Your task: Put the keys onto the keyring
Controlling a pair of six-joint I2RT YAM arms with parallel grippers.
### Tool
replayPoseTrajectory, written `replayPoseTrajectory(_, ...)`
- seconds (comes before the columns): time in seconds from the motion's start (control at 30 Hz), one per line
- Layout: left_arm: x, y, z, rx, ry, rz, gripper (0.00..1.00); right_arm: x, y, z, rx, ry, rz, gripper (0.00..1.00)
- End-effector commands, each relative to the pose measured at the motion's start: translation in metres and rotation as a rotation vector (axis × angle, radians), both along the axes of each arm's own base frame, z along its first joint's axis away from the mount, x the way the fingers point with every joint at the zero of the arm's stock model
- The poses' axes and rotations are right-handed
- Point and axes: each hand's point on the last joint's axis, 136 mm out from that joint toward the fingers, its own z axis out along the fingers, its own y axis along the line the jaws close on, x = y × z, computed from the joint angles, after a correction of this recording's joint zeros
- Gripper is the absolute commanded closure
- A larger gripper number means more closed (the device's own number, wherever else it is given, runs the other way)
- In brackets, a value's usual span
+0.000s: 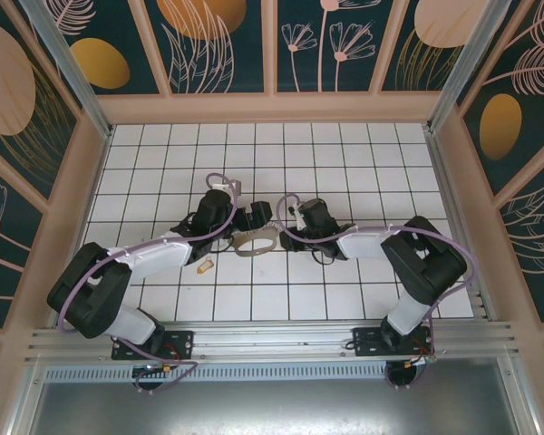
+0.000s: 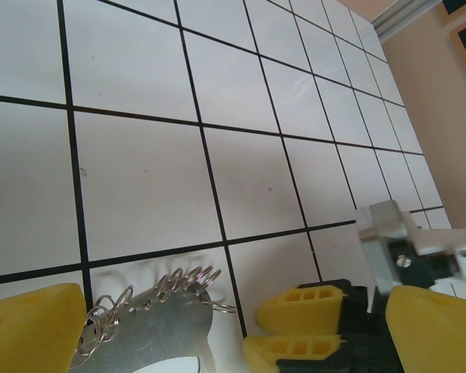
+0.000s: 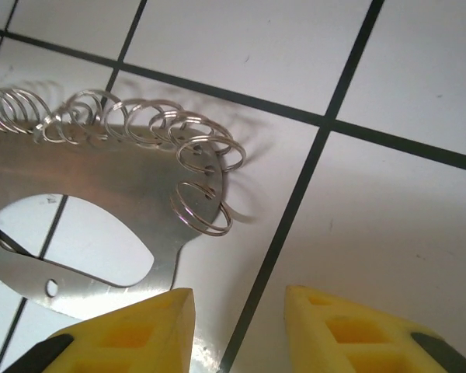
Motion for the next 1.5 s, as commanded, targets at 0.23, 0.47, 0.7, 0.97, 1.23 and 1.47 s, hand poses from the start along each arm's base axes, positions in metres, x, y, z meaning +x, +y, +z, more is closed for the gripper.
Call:
replayPoseTrajectory(0.23,0.004,-0.004,0.014,-0.004,-0.036,-0.002,0.01,0.015,0.018,-0.001,-0.026,-0.073,0.081,0.64)
replayPoseTrajectory(0.47,0.004,-0.003,0.011,0.002,-0.031,0.0,0.02,0.021,0.022,-0.003,-0.028,-0.08,0.086,0.65)
replayPoseTrajectory(0.7,0.003,-0.004,0.009,0.0,-0.026,0.0,0.01,0.026,0.028,0.002,-0.017,-0.094,0.094,0.71)
replayPoseTrajectory(0.97,0.004,-0.005,0.006,-0.003,-0.022,-0.002,0.02,0.025,0.033,0.007,-0.011,-0.1,0.132,0.91)
replayPoseTrajectory(1.23,0.005,-0.006,0.017,-0.001,-0.043,-0.015,0.02,0.022,0.033,0.033,0.023,-0.128,0.198,1.0)
replayPoseTrajectory(1.47,0.008,-0.01,0.061,0.025,-0.136,-0.063,0.02,0.027,0.025,0.102,0.138,-0.234,0.301,1.0)
